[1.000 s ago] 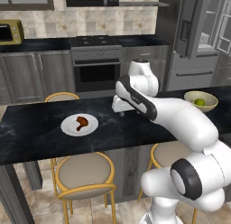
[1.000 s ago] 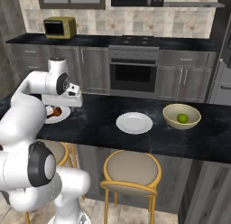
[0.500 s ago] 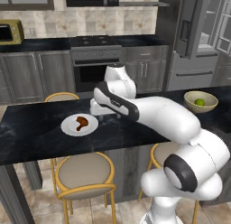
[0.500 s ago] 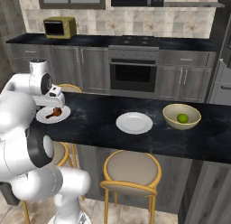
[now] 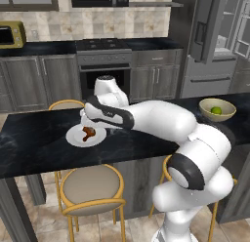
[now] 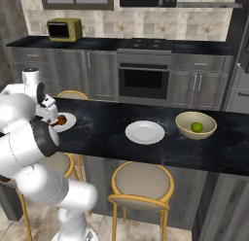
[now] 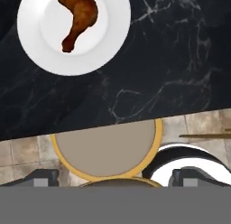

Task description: Pick the chicken drumstick and lime from their plates and place them in the bowl. Then put the bowl in the fridge.

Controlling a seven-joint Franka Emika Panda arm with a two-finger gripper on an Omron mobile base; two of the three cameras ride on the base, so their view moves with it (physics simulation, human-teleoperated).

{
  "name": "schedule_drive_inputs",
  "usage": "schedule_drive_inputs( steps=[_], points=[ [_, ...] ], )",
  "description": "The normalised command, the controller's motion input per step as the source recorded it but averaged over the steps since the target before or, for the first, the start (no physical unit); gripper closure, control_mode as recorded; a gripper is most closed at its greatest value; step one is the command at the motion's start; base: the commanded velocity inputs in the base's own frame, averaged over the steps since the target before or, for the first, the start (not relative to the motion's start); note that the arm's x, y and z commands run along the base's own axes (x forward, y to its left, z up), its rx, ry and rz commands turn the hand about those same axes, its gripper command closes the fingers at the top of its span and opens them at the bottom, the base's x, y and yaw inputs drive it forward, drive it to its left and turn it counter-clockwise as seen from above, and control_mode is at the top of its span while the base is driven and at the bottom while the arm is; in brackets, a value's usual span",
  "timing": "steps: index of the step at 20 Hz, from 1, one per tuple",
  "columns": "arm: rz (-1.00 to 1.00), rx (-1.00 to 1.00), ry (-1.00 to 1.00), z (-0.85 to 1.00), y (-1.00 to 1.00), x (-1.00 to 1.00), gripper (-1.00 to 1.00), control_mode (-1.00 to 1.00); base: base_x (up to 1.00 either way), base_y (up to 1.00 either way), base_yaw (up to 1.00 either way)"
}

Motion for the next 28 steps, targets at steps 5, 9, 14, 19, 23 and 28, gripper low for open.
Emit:
schedule_drive_inputs(
  steps=[5,9,14,19,23,28],
  points=[
    [-0.15,0.00,0.00,-0.24,0.28,0.42,-1.00,-1.00,0.00,0.00,0.00],
    [-0.14,0.00,0.00,-0.26,0.18,0.48,-1.00,-1.00,0.00,0.00,0.00],
    [-0.02,0.00,0.01,-0.30,0.03,0.45,-1.00,-1.00,0.00,0.00,0.00],
    [0.00,0.00,0.04,-0.39,0.08,0.30,-1.00,-1.00,0.00,0.00,0.00],
    [0.00,0.00,0.02,-0.31,0.17,0.36,-1.00,-1.00,0.00,0.00,0.00],
    [0.00,0.00,0.00,-0.26,0.21,0.35,-1.00,-1.00,0.00,0.00,0.00]
  ],
)
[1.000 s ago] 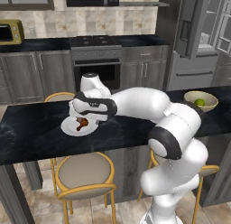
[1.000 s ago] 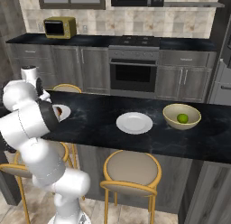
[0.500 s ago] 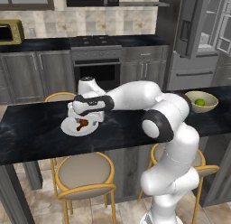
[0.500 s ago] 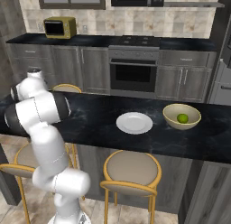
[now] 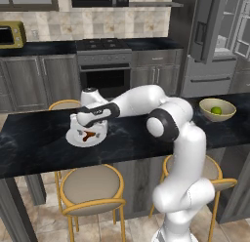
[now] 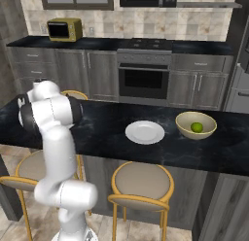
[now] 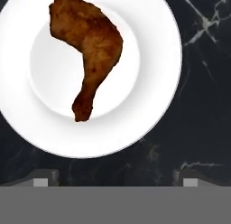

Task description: Pick the chicken drumstick and lime from their plates and place them in the bowl. Then put the bowl in the fridge.

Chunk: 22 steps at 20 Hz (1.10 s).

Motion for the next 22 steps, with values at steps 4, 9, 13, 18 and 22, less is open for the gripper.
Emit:
schedule_drive_inputs(
  steps=[4,9,13,18,22],
  points=[
    [0.00,-0.04,0.00,-0.18,0.24,0.29,-1.00,-1.00,0.00,0.00,0.00],
    [0.00,-0.10,0.01,-0.21,0.09,0.31,-1.00,-1.00,0.00,0.00,0.00],
    [0.00,-0.08,0.06,-0.21,0.00,0.31,-1.00,-1.00,0.00,0.00,0.00],
    [0.00,-0.03,0.07,-0.22,0.00,0.26,-1.00,-1.00,0.00,0.00,0.00],
    [0.00,0.00,0.03,-0.23,0.01,0.22,-1.00,-1.00,0.00,0.00,0.00]
  ],
)
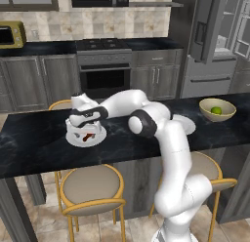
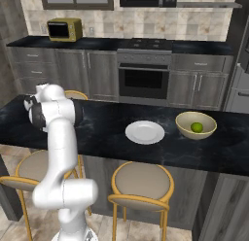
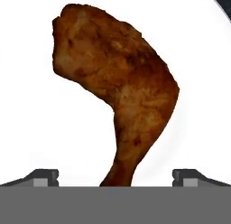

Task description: Pick the chicken drumstick and lime from their plates and place them in the bowl. Then put the bowl in the fridge.

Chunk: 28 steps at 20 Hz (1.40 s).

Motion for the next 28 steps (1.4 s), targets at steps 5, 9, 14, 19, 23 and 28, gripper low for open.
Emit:
schedule_drive_inputs(
  steps=[5,9,14,19,23,28],
  points=[
    [0.00,0.00,0.01,-0.25,0.00,0.12,-1.00,-1.00,0.00,0.00,0.00],
    [-0.01,0.00,0.00,-0.24,0.00,0.00,-1.00,-1.00,0.00,0.00,0.00],
    [-0.04,0.00,0.00,-0.18,0.03,0.00,1.00,-1.00,0.00,0.00,0.00],
    [-0.06,0.00,0.00,-0.20,-0.02,0.00,1.00,-1.00,0.00,0.00,0.00],
    [-0.04,0.00,0.00,-0.07,-0.14,-0.01,1.00,-1.00,0.00,0.00,0.00],
    [0.00,0.01,0.00,0.33,-0.23,-0.07,1.00,-1.00,0.00,0.00,0.00]
  ],
)
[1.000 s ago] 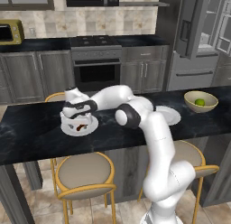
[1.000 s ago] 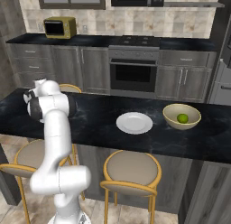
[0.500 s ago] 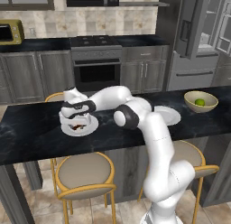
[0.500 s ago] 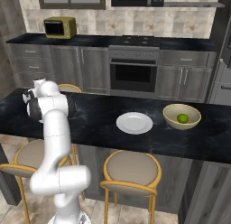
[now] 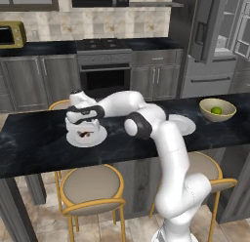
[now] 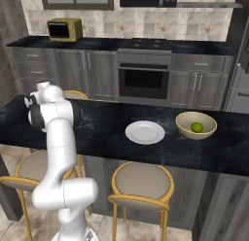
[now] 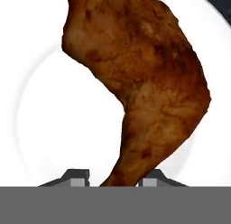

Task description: Pick the chicken drumstick and lime from their plates and place them in the bowl. Then put the bowl in the fridge.

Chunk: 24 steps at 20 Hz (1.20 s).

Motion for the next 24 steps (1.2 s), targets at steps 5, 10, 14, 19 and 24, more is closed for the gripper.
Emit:
schedule_drive_inputs(
  steps=[5,10,14,19,24],
  points=[
    [0.01,0.04,0.00,0.43,-0.44,-0.17,1.00,-1.00,0.00,0.00,0.00],
    [0.06,0.08,-0.06,0.32,-0.59,-0.22,1.00,-1.00,0.00,0.00,0.00],
    [0.03,0.08,-0.07,0.21,-0.73,-0.22,1.00,-1.00,0.00,0.00,0.00],
    [0.02,0.08,-0.05,0.16,-0.79,-0.13,1.00,-1.00,0.00,0.00,0.00],
    [0.00,0.08,-0.06,0.17,-0.81,-0.06,1.00,-1.00,0.00,0.00,0.00]
  ],
)
